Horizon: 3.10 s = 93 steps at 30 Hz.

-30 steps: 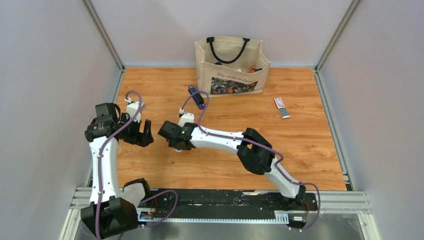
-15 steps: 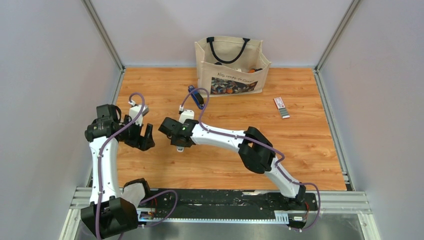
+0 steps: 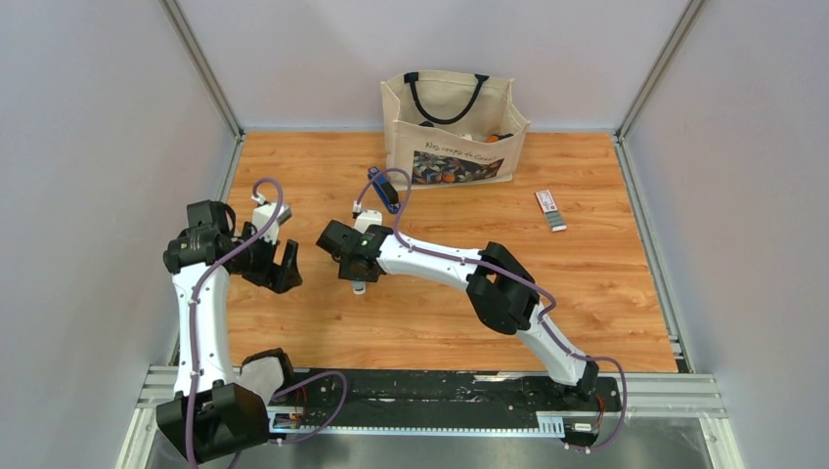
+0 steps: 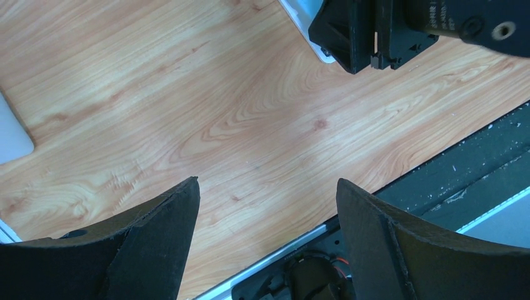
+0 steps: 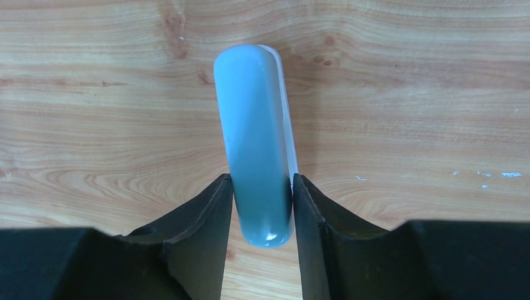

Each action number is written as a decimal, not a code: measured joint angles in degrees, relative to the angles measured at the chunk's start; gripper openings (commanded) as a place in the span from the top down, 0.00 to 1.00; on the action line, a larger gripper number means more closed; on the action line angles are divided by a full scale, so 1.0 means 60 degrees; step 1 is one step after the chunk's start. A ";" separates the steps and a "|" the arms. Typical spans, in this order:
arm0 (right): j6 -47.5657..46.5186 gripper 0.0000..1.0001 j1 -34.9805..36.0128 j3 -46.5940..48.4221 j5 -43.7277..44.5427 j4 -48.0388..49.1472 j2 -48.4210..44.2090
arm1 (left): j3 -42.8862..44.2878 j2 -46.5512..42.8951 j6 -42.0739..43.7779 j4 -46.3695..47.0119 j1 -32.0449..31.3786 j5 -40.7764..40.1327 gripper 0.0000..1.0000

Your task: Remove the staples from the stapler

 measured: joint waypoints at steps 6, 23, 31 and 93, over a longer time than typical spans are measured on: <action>-0.0477 0.80 0.0000 0.0393 -0.0131 -0.0142 0.0452 | 0.0433 0.0401 0.0047 -0.0146 0.0007 0.0076 0.14; -0.0339 0.95 0.0000 -0.3333 -0.0627 0.3177 -0.2277 | 0.0412 0.0499 0.0004 0.0240 0.0018 0.0426 0.16; 0.0266 0.93 0.0033 -0.5431 -0.1450 0.6670 -0.3763 | 0.0295 0.0605 0.0474 0.0164 -0.0554 0.1177 0.12; 0.1942 1.00 0.0127 -0.8765 -0.3224 1.1759 -0.5045 | -0.1399 0.0597 0.2579 0.0750 -0.1089 0.2769 0.86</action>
